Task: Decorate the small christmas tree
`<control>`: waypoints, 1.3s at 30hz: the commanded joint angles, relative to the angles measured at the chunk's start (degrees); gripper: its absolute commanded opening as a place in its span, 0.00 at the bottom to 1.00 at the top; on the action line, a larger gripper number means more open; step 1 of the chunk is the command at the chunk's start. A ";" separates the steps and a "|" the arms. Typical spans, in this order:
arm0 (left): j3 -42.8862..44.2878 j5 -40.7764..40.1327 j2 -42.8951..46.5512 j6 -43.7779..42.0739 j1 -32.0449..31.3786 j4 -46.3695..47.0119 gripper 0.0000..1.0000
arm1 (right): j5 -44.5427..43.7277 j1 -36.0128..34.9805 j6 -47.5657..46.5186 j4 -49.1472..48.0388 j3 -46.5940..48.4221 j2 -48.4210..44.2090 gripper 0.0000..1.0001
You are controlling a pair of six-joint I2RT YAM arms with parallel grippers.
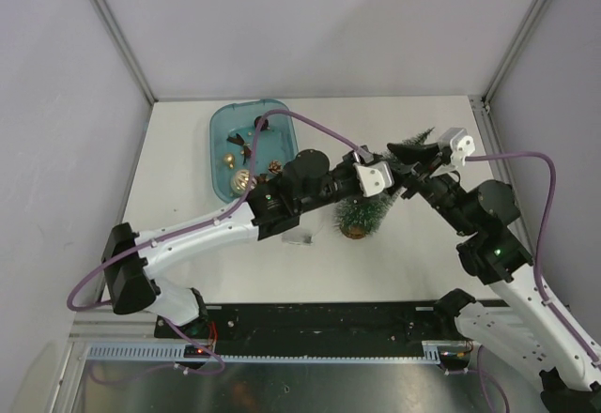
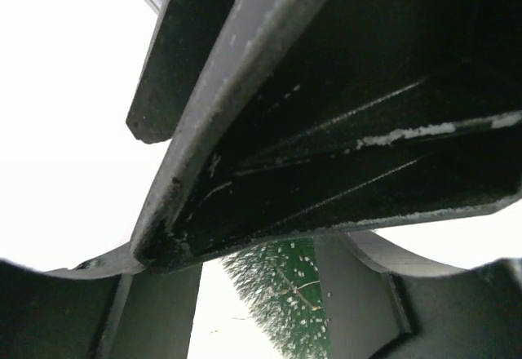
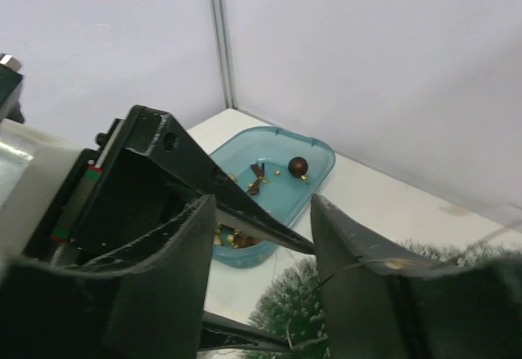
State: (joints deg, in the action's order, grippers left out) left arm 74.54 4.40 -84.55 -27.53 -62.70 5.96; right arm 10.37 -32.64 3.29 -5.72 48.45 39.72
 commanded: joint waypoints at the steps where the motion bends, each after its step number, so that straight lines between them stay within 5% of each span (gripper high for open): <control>1: -0.99 1.63 3.82 -1.66 -0.77 2.12 0.58 | -1.69 -0.54 -4.74 0.77 7.32 2.20 0.60; 8: -2.18 2.48 4.85 -1.66 -0.78 2.19 0.58 | -5.39 -0.58 -10.86 9.42 17.28 7.18 0.73; 18: -2.73 2.54 5.80 -1.83 -0.76 2.22 0.58 | -6.92 2.69 -13.62 19.49 31.03 16.54 0.78; 34: -0.71 3.23 3.56 -4.29 -0.97 3.00 0.64 | 16.81 19.44 -5.41 14.41 34.90 27.05 0.75; 39: 2.42 3.43 0.96 -4.38 -0.94 3.24 0.79 | 21.38 20.57 -2.77 11.59 33.68 28.16 0.74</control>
State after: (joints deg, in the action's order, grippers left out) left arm 72.82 7.29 -81.93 -31.00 -63.51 6.76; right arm 24.95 -12.82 -3.11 11.42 81.95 67.90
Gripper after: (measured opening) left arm 0.763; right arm 0.745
